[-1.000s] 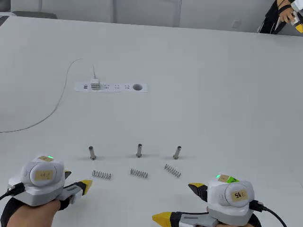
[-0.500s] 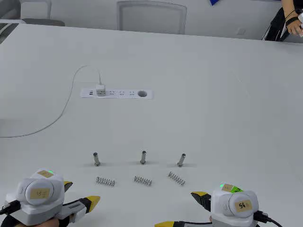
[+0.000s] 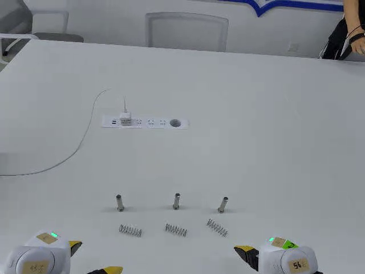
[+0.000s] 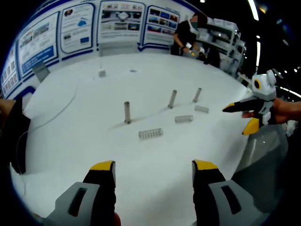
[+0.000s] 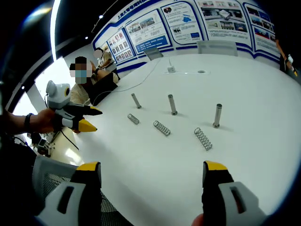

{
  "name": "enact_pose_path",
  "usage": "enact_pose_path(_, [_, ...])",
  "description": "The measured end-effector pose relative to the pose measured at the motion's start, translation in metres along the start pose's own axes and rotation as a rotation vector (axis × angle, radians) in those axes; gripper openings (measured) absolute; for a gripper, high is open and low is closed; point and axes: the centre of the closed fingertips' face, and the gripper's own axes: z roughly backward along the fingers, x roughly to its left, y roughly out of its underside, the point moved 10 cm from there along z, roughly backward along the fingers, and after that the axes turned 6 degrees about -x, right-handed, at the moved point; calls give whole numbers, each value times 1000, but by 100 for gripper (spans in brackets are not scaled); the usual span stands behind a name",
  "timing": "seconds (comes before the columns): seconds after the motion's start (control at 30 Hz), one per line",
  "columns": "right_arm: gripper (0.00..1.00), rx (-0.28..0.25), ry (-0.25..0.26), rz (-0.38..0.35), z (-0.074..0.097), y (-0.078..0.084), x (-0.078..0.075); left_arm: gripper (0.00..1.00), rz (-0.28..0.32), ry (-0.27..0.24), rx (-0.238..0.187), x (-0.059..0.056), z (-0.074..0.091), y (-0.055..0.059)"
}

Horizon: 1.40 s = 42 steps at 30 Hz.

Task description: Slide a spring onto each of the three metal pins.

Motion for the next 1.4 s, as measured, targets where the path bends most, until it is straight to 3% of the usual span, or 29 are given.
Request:
enact_pose_path(0.53, [91,12,-5,8,1,2,2,80,-27,51,29,-10,5,11])
enact_pose_path(1.4, [92,31,-34,27,5,3,1,85,-108,104,64,-11,-4,2])
